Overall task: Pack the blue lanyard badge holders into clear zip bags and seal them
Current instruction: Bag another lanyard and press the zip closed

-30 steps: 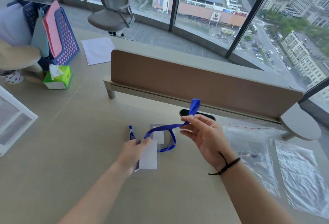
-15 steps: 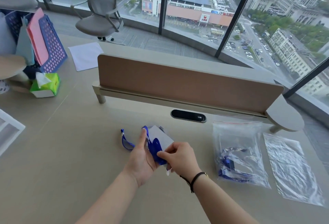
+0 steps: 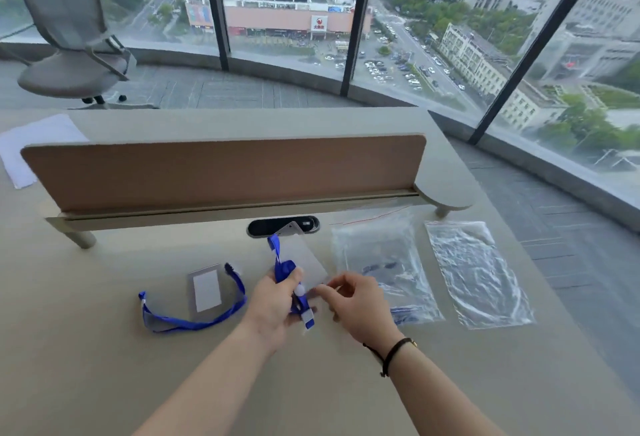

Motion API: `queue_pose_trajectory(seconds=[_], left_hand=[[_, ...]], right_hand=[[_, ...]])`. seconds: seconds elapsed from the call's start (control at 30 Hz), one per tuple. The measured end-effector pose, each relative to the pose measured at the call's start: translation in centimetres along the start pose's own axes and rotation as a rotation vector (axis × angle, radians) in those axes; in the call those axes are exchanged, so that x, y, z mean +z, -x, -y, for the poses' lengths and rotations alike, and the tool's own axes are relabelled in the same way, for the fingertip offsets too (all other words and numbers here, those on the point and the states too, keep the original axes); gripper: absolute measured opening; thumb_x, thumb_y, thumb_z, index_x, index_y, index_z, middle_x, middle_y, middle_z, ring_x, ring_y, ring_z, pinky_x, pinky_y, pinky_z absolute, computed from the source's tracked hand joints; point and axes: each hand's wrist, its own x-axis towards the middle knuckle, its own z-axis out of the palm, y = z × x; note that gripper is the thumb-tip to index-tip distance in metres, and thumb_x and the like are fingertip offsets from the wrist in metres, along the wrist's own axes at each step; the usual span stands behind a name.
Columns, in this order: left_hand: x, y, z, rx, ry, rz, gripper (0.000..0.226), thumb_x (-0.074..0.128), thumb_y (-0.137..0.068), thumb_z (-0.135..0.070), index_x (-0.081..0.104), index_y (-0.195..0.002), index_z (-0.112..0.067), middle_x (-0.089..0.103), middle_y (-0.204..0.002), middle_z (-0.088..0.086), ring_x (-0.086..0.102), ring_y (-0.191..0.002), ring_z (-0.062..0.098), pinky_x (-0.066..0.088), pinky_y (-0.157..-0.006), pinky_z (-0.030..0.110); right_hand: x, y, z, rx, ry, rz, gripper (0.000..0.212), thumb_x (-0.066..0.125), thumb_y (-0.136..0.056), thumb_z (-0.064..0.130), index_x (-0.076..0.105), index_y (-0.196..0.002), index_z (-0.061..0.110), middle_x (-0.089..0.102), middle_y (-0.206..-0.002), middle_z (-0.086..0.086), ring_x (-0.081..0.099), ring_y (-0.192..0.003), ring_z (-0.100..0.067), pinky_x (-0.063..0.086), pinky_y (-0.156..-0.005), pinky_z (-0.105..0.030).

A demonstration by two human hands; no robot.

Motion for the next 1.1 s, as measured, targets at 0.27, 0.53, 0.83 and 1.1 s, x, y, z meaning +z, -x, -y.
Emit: queue_pose_trajectory(seconds=[0.27,0.53,0.83,1.1], left_hand=[[15.3,-2.2,1.7,0.058,-0.324,0.148,0.008,0.051,-0.104,-0.015,0.051,-0.101,-0.023,0.052,-0.087,0.002,0.076,-0.084,0.035,0.06,-0.071,0.054],[28.8,-7.8,6.1,-0.001,-0.606,0.241,0.019,0.047,-0.103,-0.012,0.047,-0.118,-0.024,0.053,-0.109,0.003,0.077,-0.068,0.019,0.063,-0.058,0.043],[37.0,-16.3,11.8,-0.129,-0.625,0.238,0.025,0.048,-0.101,-0.012,0.05,-0.118,-0.03,0.055,-0.121,0.004,0.077,-0.083,0.028,0.063,-0.061,0.051],[38.9,-21.5,14.6,-0.108,-0.668,0.153,0.021,0.047,-0.099,-0.014,0.05,-0.09,-0.034,0.049,-0.102,-0.001,0.062,-0.113,0.042,0.063,-0.058,0.044]], right_hand=[[-14.3,-3.9,-7.3,0.17,-0.194,-0.187,0.013,0.071,-0.088,0.022,0.066,-0.084,0.01,0.065,-0.065,-0.007,0.057,-0.048,-0.014,0.047,-0.048,-0.025],[-26.2,-11.0,-15.8,0.301,-0.176,-0.216,0.014,0.065,-0.09,0.026,0.064,-0.098,0.015,0.069,-0.083,-0.009,0.062,-0.055,-0.016,0.052,-0.053,-0.028],[-32.3,-21.7,-23.4,0.295,0.038,-0.169,0.021,0.063,-0.09,0.031,0.06,-0.11,0.026,0.065,-0.102,0.0,0.067,-0.084,-0.02,0.055,-0.068,-0.032],[-32.9,-30.5,-26.0,0.071,0.535,-0.148,0.048,0.052,-0.091,0.011,0.048,-0.135,0.029,0.049,-0.14,0.006,0.056,-0.116,-0.021,0.049,-0.09,-0.033]])
